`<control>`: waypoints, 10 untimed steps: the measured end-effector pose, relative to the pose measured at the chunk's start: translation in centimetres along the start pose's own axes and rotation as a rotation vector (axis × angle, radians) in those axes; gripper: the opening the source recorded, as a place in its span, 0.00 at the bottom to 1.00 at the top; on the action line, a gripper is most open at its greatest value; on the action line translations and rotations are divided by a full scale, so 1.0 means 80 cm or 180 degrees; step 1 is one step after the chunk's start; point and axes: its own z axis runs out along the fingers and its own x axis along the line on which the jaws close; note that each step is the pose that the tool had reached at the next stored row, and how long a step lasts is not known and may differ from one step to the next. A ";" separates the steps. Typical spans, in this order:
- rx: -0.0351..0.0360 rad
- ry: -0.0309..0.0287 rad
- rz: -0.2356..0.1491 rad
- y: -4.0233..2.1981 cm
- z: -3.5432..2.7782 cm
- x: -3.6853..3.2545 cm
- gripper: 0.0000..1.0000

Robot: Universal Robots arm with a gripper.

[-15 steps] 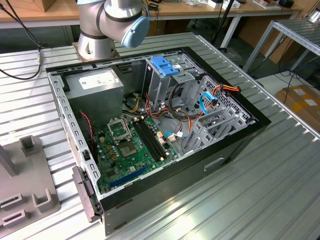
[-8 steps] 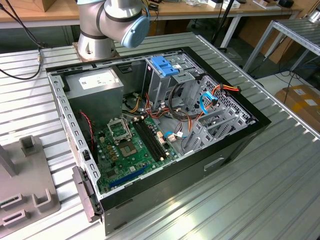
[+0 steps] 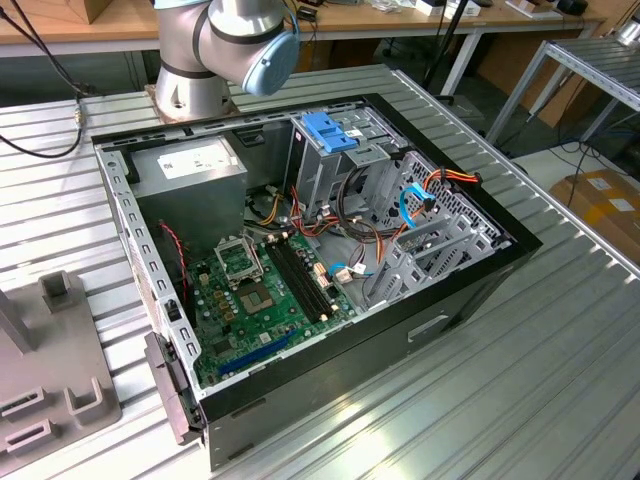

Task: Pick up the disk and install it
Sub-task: 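Pick up the disk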

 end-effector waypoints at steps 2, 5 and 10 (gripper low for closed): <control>0.0000 0.0000 0.0000 0.0000 -0.0004 0.0000 0.37; 0.0000 0.0000 -0.0009 0.0000 -0.0005 0.0000 0.37; -0.0001 0.0000 0.0015 0.0000 -0.0005 0.0004 0.37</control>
